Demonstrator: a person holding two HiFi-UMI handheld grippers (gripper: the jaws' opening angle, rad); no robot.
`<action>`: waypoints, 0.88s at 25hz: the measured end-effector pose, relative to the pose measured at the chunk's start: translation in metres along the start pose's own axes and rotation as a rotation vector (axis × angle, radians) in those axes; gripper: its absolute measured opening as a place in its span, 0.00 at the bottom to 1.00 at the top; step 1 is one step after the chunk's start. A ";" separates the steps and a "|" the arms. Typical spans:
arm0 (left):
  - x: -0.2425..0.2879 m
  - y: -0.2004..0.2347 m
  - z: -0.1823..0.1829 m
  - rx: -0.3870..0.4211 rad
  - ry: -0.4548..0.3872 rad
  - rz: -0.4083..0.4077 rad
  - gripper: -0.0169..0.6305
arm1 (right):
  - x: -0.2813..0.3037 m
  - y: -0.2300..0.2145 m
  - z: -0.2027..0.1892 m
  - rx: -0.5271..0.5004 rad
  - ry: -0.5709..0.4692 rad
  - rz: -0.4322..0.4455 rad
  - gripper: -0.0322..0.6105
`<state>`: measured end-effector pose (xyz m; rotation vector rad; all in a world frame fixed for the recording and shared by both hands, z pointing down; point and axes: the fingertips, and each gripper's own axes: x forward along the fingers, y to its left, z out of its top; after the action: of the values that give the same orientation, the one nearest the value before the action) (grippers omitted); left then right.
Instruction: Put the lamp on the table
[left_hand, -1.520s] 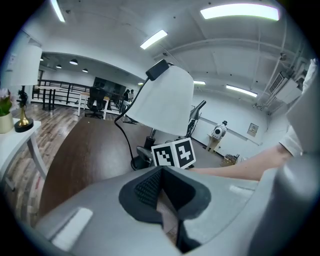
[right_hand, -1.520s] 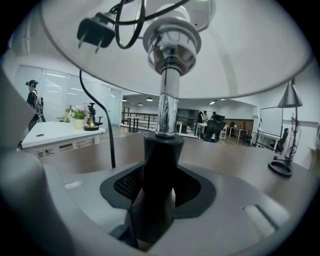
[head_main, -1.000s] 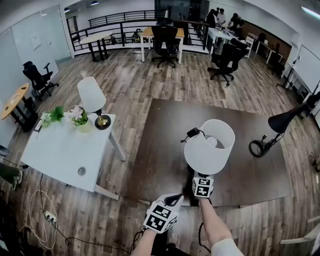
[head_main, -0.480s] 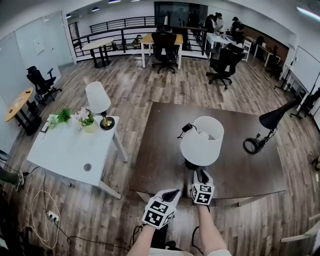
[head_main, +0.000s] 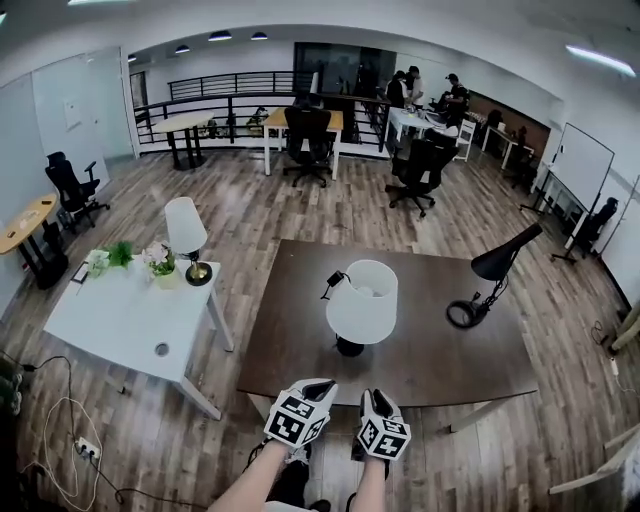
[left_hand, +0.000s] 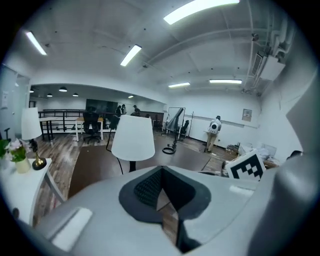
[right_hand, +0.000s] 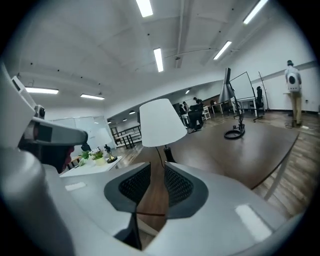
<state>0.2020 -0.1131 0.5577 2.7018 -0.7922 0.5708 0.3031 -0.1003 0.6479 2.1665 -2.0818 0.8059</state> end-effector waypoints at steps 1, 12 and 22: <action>-0.002 0.000 0.005 0.027 0.005 -0.010 0.03 | -0.005 0.005 0.000 0.004 -0.002 0.002 0.22; 0.000 -0.022 -0.017 0.041 0.046 0.045 0.03 | -0.047 0.018 -0.011 -0.115 -0.019 0.054 0.19; -0.029 -0.050 -0.033 -0.109 -0.036 0.087 0.03 | -0.084 0.030 0.000 -0.156 -0.011 0.085 0.15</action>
<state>0.1974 -0.0474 0.5669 2.5951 -0.9270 0.4844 0.2777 -0.0253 0.6064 2.0203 -2.1754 0.6147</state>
